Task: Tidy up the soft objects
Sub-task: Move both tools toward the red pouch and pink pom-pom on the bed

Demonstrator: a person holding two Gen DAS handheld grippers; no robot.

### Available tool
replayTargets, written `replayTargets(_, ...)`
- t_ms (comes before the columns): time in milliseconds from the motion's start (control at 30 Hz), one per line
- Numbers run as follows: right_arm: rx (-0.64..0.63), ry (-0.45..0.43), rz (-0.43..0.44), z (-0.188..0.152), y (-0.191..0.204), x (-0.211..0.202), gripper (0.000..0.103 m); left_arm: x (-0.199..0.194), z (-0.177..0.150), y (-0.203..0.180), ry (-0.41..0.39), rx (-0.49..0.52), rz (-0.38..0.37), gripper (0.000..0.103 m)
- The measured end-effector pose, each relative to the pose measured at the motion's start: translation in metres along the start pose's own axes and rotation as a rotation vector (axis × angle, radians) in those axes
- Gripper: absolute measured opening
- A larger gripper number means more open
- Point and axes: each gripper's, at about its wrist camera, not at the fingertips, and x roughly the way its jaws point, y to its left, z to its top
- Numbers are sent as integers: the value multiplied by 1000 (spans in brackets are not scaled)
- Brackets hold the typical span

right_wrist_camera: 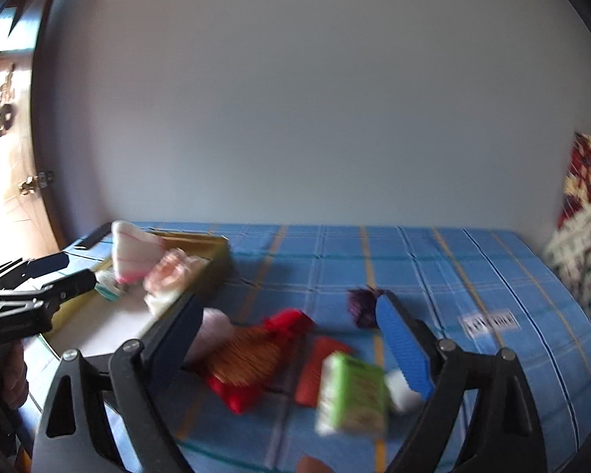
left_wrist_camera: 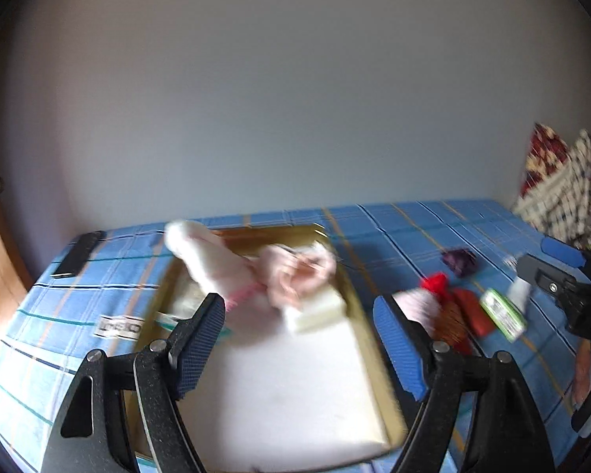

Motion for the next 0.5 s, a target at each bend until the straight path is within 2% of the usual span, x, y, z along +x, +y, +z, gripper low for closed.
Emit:
replayTargets(100, 28, 20, -25, -10, -8, 0, 91, 4, -4, -17, 10, 10, -4, 80)
replayTargets(200, -1, 39, 13, -13, 1, 4, 91, 2, -5, -22, 8, -8, 12, 80)
replayTargets(300, -81, 68, 50, -15, 22, 16, 91, -1, -9, -15, 5, -37, 50, 80)
replayTargets(500, -172, 125, 127, -11, 59, 46, 87, 11, -14, 16, 48, -103, 103, 80)
